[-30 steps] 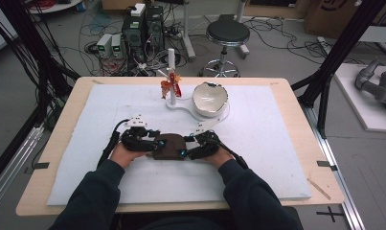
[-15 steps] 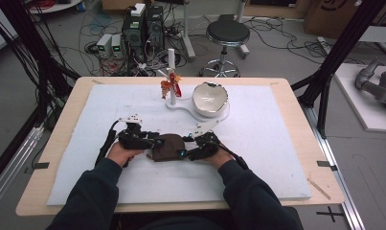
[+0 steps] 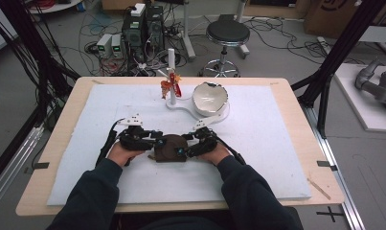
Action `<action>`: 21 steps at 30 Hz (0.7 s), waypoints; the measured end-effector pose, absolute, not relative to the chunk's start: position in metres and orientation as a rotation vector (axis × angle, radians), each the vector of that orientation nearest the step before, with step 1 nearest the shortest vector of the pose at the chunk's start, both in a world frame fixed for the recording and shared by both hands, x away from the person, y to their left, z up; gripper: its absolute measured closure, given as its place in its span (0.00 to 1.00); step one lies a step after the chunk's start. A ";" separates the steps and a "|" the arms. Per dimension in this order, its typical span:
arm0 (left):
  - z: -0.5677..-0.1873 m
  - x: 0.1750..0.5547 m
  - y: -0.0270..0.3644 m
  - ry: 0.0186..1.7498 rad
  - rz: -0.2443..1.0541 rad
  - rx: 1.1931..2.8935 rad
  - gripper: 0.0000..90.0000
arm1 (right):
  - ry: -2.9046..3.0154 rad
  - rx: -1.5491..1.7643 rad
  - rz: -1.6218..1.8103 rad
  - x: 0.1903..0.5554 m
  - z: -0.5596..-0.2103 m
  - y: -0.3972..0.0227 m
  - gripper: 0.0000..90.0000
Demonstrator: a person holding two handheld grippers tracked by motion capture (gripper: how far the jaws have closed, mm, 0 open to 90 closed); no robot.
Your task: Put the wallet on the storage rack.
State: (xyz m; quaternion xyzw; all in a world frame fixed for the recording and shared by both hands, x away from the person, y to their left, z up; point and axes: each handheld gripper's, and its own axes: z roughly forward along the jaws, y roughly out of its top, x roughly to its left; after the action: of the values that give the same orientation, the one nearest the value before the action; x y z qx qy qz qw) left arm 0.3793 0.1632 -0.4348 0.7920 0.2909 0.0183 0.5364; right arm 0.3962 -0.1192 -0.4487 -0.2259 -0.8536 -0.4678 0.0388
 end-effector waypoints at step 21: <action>-0.418 0.385 0.225 0.958 0.289 1.667 0.26 | -2.558 -0.694 -1.573 0.399 -0.423 -0.147 0.74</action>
State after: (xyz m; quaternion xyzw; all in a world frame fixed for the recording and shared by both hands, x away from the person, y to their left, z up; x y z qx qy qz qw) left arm 0.3846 0.2250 -0.4181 0.7084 0.4069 0.1230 0.5634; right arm 0.3985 -0.1473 -0.4229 -0.2251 -0.8296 -0.5101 0.0299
